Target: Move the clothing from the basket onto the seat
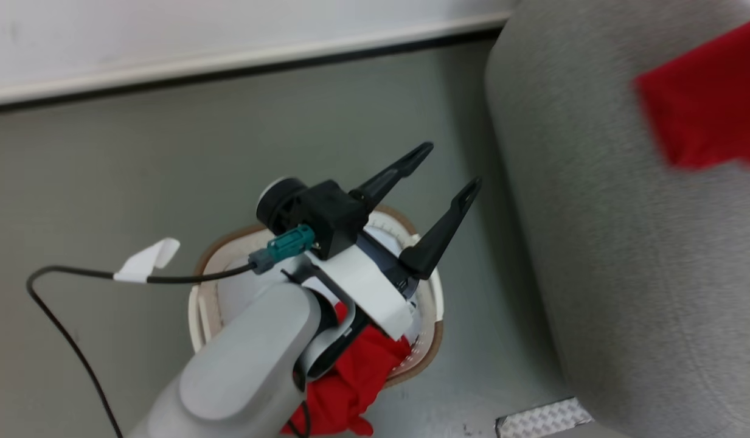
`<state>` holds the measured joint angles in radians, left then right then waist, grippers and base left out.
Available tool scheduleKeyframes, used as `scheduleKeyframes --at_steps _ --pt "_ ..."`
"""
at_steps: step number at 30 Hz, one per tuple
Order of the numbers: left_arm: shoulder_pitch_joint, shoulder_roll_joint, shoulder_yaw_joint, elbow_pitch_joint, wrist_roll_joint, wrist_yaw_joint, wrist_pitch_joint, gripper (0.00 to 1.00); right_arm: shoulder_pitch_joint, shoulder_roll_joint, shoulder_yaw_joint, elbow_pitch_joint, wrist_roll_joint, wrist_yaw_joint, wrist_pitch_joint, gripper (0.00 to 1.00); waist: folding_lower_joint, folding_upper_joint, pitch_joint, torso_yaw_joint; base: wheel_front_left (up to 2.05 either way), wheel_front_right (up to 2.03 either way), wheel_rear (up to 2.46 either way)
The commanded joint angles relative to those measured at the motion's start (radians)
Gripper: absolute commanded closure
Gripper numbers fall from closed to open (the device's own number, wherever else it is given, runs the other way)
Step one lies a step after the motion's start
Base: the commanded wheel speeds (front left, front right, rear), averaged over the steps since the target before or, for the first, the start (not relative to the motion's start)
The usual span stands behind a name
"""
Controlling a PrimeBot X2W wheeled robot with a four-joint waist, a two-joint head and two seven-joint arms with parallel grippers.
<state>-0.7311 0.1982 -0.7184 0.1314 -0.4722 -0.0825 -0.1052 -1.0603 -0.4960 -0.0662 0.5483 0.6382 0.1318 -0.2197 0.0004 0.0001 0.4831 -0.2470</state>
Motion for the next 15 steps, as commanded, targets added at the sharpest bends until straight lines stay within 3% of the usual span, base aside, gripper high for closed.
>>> scheduleKeyframes --at_steps 1,8,15 --pt "-0.016 0.001 0.003 -0.002 0.006 -0.003 -0.004 0.0 -0.039 -0.012 -0.029 0.018 -0.023 -0.002 -0.001 1.0 -0.0004 -0.0001 0.082 0.061 0.0 0.0 0.0" --pt "-0.073 -0.011 0.009 -0.007 0.013 -0.002 -0.014 0.0 -0.242 -0.048 -0.258 0.206 -0.215 -0.002 -0.02 1.0 -0.0004 -0.0001 0.167 0.118 0.0 0.0 0.0" --pt "-0.046 0.013 0.003 -0.007 0.014 0.01 -0.004 0.0 -0.167 -0.014 -0.402 0.416 -0.38 -0.002 -0.038 1.0 -0.0004 -0.0001 0.196 0.133 0.0 0.0 0.0"
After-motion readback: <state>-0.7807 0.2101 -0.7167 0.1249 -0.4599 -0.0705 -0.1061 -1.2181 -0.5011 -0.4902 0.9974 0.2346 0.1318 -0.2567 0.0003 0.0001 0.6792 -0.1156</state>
